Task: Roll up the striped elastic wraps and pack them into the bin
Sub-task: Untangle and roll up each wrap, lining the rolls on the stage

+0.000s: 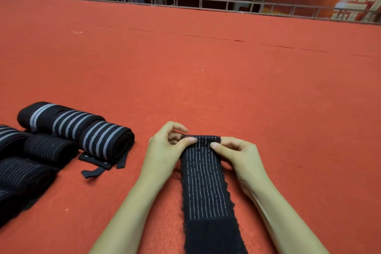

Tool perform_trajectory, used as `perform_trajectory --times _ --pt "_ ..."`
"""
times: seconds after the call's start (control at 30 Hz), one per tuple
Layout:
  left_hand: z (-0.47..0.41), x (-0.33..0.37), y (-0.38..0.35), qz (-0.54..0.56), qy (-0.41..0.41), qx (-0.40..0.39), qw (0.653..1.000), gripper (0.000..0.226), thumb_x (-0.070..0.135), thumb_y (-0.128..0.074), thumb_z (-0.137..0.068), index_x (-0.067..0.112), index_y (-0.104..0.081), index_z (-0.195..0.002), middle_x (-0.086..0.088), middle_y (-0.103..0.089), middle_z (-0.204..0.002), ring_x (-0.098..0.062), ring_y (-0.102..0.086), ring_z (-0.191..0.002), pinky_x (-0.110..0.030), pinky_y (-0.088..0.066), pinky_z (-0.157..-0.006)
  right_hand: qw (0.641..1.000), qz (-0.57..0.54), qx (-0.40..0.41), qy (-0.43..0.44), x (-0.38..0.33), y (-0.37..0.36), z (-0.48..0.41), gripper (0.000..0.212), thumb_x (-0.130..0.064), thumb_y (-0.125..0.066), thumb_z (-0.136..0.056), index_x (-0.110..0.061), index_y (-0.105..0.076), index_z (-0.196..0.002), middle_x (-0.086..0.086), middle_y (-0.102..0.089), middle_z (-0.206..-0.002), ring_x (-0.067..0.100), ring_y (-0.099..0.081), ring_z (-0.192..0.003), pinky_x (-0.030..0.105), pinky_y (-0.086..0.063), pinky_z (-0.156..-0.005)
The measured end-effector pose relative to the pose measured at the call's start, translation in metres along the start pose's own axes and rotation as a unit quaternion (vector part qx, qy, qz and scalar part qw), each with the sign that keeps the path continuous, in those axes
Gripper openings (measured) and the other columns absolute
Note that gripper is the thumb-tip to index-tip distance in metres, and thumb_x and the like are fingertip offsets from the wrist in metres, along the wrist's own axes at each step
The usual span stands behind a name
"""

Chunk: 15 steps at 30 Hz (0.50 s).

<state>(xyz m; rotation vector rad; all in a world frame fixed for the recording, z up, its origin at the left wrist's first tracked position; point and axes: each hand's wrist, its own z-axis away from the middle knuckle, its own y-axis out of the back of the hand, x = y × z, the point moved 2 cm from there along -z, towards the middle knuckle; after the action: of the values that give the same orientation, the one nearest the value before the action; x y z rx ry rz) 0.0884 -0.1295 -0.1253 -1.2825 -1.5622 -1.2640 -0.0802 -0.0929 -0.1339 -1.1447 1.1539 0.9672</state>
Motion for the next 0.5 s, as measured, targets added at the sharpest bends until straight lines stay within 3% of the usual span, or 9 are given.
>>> perform_trajectory --times 0.1,0.2,0.37,0.5 --pt "0.001 0.001 -0.002 -0.006 -0.003 -0.041 0.999 0.021 0.019 -0.074 -0.081 0.03 -0.068 -0.097 0.007 -0.069 -0.075 0.0 -0.063 -0.073 -0.01 -0.046 -0.069 0.999 0.029 0.026 0.019 -0.001 0.002 0.0 0.018 -0.002 -0.071 -0.081 -0.011 -0.067 -0.095 0.003 -0.069 -0.081 0.012 -0.063 -0.071 0.018 -0.046 -0.052" --pt "0.0 0.003 -0.004 -0.02 -0.015 -0.077 0.997 0.01 0.018 -0.072 -0.083 0.027 -0.073 -0.087 0.012 -0.072 -0.081 0.003 -0.063 -0.079 -0.011 -0.045 -0.074 0.999 0.018 0.025 0.014 -0.003 0.005 -0.002 0.038 -0.002 -0.072 -0.08 -0.018 -0.059 -0.112 0.004 -0.059 -0.081 0.016 -0.058 -0.074 0.02 -0.045 -0.052" --pt "0.003 0.003 -0.005 -0.012 -0.027 -0.082 0.996 0.006 0.019 -0.074 -0.081 0.022 -0.072 -0.077 0.011 -0.068 -0.074 0.0 -0.061 -0.073 -0.014 -0.045 -0.068 0.998 0.048 -0.028 -0.005 -0.002 0.0 0.002 0.012 -0.015 -0.07 -0.082 -0.01 -0.074 -0.092 -0.001 -0.069 -0.079 0.003 -0.061 -0.069 0.011 -0.042 -0.051" --pt "0.006 0.006 -0.01 -0.019 -0.035 -0.099 0.994 0.006 0.022 -0.073 -0.083 0.027 -0.07 -0.081 0.014 -0.068 -0.081 -0.002 -0.063 -0.078 -0.016 -0.047 -0.069 0.996 0.088 -0.002 0.029 -0.003 0.003 -0.002 0.002 -0.012 -0.072 -0.081 -0.014 -0.073 -0.081 -0.008 -0.066 -0.074 -0.001 -0.059 -0.066 0.01 -0.04 -0.05"
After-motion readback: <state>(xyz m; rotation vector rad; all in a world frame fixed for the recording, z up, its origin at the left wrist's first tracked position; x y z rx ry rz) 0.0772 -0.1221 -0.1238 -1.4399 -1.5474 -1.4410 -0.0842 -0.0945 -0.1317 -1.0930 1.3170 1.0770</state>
